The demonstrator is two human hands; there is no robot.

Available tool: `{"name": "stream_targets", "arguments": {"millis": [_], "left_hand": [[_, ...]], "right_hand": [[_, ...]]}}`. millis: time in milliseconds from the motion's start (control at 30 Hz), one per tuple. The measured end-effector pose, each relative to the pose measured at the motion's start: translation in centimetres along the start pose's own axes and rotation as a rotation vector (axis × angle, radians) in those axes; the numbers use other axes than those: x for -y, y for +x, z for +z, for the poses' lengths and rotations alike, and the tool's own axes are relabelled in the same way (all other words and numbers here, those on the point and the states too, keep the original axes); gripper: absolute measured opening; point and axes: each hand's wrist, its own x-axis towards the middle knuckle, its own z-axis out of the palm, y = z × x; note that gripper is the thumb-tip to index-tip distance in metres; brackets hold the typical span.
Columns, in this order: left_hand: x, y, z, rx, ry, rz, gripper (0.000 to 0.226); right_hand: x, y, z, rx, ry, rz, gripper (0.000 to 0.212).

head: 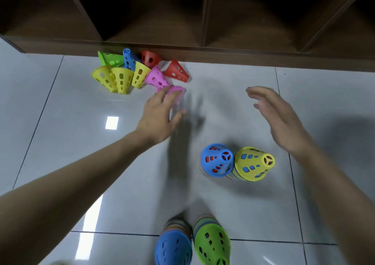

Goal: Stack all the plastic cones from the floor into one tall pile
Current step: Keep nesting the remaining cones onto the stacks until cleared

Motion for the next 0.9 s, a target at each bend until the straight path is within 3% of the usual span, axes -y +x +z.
{"name": "stream_targets", "arguments": {"millis": [133,333,400,467,533,600,700,900], "left_hand": [[2.3,3.8,0.3,0.09,0.198,-0.134,0.075],[3.5,4.8,1.2,0.137,0.336,-0.192,0.066],[4.2,4.4,1.2,0.148,0.2,-0.222,0.069],[4.1,3.8,0.8,0.109,-0.107,-0.245,0.071],[3.1,3.3,0.4,-0.002,-0.403,-0.251,0.061],[1.9,3.1,0.3,-0.079,-0.55,-0.217,0.051],[0.5,3.4,0.4,-0.092,-0.643,-0.119,0.055],[0.1,4.9,0.1,0.004,-0.487,0.057,0.072]], "right_hand": [[0.7,7.7,2.8,0.187,-0.081,0.081,0.03],[0.4,12.5,7.8,0.358,-0.118,0.141,0.028],[0.2,12.4,8.6,0.403,-0.12,0.144,0.032],[-0.1,12.4,9.0,0.408,-0.125,0.136,0.034],[-0.1,12.6,9.1,0.367,-0.084,0.188,0.037],[0.2,12.7,9.1,0.321,0.014,0.295,0.034],[0.3,12.7,9.1,0.315,0.222,0.396,0.021],[0.1,12.4,8.6,0.24,0.445,0.391,0.031]]}}
